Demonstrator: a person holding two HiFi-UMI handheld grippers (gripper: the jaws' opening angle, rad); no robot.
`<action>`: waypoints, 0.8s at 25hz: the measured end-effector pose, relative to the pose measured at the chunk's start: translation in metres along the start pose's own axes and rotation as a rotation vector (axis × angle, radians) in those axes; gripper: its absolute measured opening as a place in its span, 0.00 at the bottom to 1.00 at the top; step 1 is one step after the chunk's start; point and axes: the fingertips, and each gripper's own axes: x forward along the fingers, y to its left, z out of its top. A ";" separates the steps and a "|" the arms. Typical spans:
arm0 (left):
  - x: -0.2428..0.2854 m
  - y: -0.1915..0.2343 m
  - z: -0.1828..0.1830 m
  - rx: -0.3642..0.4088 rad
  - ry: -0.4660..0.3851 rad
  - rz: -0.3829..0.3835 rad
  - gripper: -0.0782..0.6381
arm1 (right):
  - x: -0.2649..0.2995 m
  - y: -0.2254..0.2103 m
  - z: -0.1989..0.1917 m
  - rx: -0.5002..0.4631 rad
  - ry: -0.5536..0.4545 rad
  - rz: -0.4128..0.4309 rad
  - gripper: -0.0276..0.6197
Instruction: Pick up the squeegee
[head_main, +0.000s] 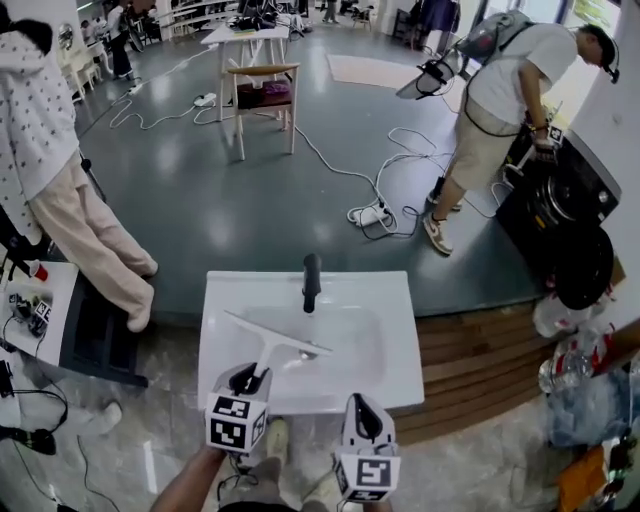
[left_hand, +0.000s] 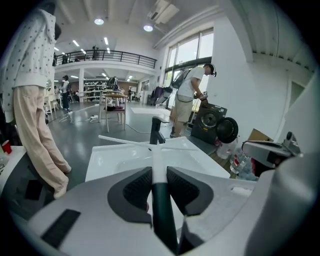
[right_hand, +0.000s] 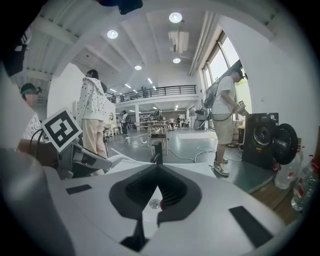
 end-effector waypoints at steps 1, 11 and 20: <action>-0.008 -0.003 0.003 -0.001 -0.016 0.004 0.24 | -0.004 0.001 0.002 -0.007 0.000 0.007 0.04; -0.087 -0.031 0.016 0.007 -0.169 0.054 0.24 | -0.051 0.012 0.013 -0.071 -0.005 0.059 0.04; -0.157 -0.061 -0.004 -0.004 -0.247 0.116 0.24 | -0.099 0.015 0.032 -0.083 -0.107 0.104 0.04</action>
